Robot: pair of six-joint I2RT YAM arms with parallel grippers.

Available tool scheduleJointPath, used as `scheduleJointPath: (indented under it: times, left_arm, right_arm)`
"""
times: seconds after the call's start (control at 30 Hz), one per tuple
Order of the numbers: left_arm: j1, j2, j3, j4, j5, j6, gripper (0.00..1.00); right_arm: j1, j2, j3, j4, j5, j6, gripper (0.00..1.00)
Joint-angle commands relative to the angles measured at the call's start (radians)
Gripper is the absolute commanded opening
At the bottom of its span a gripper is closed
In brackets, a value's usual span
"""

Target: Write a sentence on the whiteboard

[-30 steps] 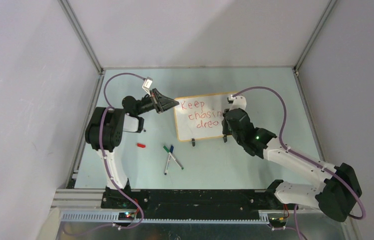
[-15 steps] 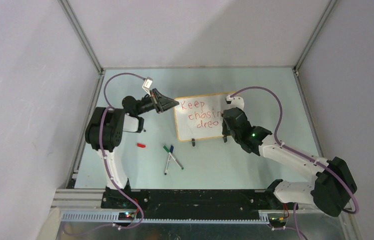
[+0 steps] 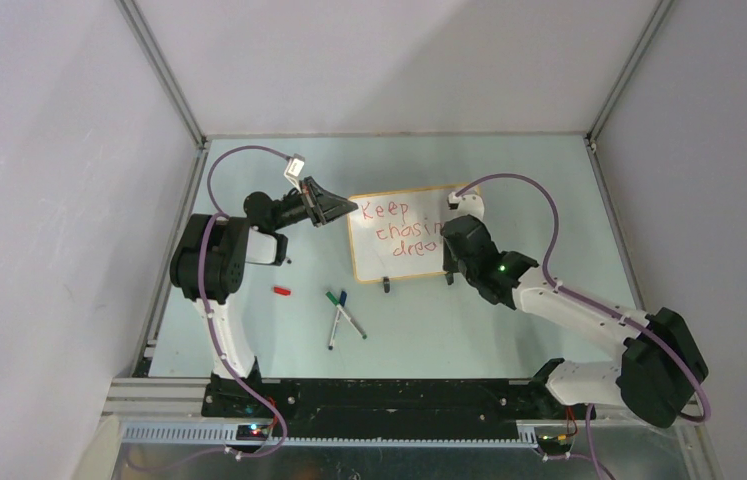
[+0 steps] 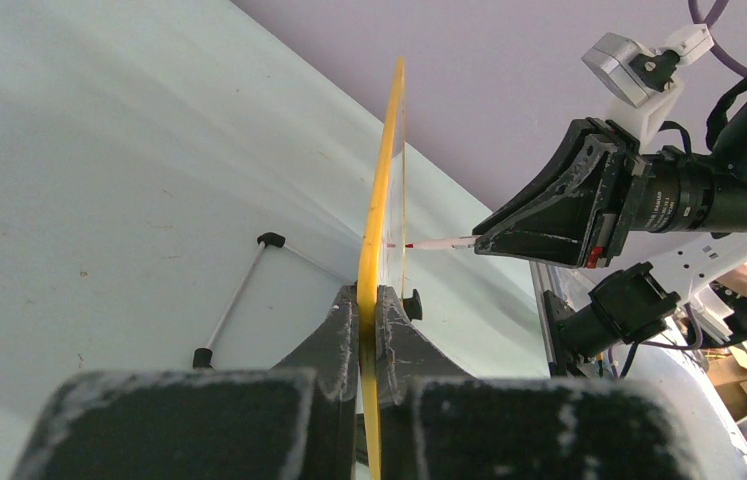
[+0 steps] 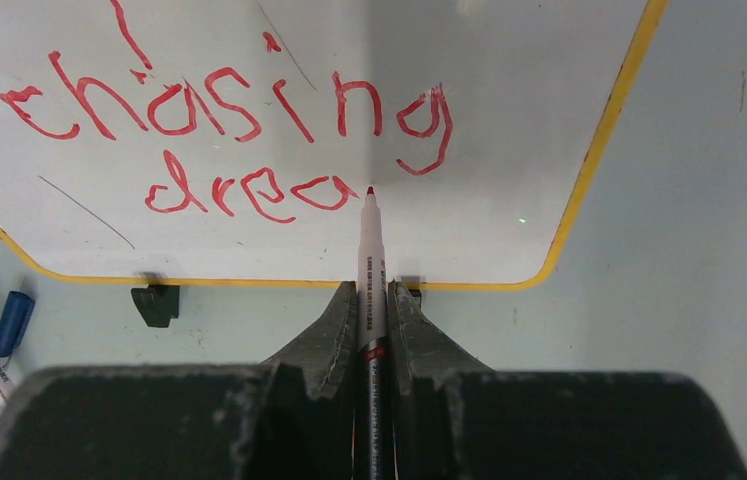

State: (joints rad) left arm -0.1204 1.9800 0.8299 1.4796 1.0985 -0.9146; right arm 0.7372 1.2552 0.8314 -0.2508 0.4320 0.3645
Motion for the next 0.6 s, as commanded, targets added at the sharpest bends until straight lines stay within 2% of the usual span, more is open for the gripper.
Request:
scheduleJointPath:
  times: [0.0, 0.57]
  left_arm:
    - [-0.006, -0.03, -0.015, 0.057, 0.044, 0.072, 0.0]
    - [-0.006, -0.032, -0.017, 0.057, 0.043, 0.074, 0.0]
  right_arm:
    - [-0.009, 0.01, 0.031, 0.017, 0.015, -0.008, 0.0]
    - [-0.014, 0.035, 0.056, 0.025, -0.003, -0.021, 0.0]
